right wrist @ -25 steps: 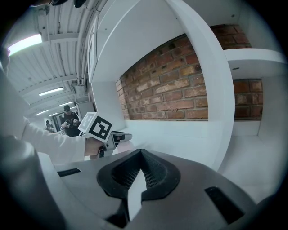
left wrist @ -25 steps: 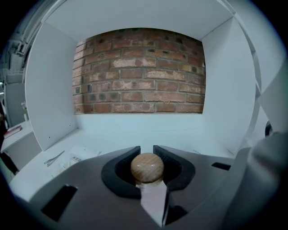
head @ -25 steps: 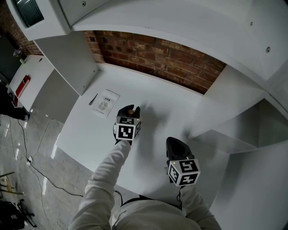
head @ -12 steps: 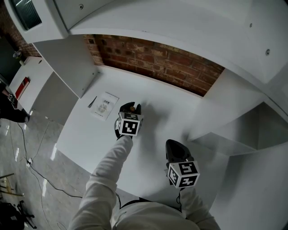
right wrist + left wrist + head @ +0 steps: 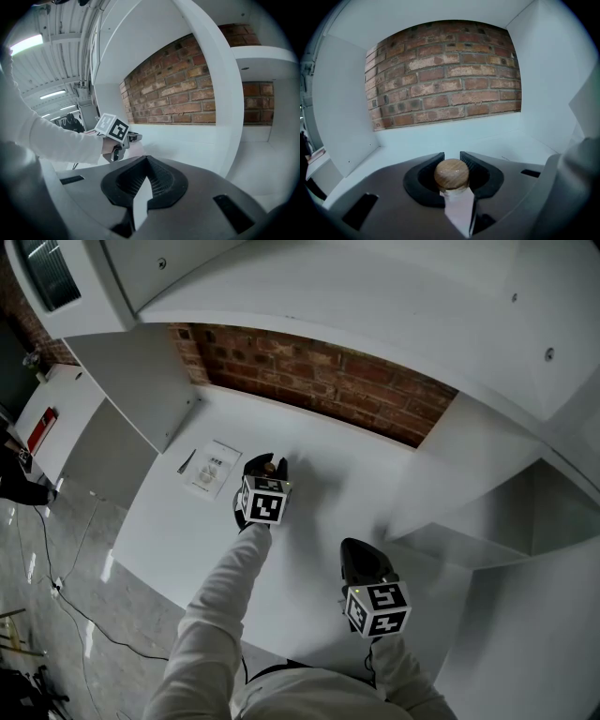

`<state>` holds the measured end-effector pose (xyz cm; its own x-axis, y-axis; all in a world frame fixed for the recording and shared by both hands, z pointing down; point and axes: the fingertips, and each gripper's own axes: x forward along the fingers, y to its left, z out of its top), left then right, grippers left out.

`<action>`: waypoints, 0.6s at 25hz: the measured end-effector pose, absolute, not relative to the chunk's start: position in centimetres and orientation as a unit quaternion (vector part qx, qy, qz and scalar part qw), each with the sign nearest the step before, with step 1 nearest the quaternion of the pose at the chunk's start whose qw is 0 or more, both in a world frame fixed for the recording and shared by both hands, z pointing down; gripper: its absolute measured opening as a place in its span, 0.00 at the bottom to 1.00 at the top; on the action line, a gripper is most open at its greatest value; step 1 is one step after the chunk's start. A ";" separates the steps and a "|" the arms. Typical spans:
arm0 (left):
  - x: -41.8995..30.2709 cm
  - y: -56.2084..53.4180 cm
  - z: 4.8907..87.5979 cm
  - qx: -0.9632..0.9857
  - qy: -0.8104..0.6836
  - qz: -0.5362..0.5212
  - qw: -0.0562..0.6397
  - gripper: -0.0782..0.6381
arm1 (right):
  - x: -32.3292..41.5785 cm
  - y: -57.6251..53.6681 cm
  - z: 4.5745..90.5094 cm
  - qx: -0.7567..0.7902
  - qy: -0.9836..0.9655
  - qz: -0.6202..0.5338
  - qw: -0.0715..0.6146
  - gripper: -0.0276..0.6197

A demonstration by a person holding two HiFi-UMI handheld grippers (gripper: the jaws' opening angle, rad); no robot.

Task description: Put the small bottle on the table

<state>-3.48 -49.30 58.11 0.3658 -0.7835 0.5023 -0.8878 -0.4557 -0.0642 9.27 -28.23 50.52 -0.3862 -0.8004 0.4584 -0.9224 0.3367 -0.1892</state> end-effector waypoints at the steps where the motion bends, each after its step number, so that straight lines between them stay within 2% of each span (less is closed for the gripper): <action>1: -3.4 -49.4 58.1 0.820 -0.510 0.237 0.109 0.26 | 9.3 -28.2 50.6 0.535 -0.805 0.213 0.144 0.09; 4: -3.2 -49.5 58.0 0.823 -0.506 0.234 0.105 0.26 | 9.3 -28.4 50.6 0.534 -0.805 0.212 0.145 0.09; 6: -2.9 -49.2 58.1 0.826 -0.500 0.241 0.098 0.35 | 9.2 -28.4 50.6 0.533 -0.806 0.212 0.145 0.09; 9: -2.8 -48.7 57.5 0.825 -0.503 0.242 0.084 0.39 | 8.9 -28.4 50.5 0.532 -0.807 0.211 0.145 0.09; 15: -3.2 -48.2 56.2 0.825 -0.514 0.220 0.077 0.42 | 8.7 -28.2 50.3 0.529 -0.809 0.208 0.145 0.09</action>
<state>-3.17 -48.21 56.24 0.3746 -0.8153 0.4416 -0.8827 -0.4594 -0.0994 8.72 -28.24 50.29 -0.3972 -0.7965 0.4558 -0.9176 0.3526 -0.1835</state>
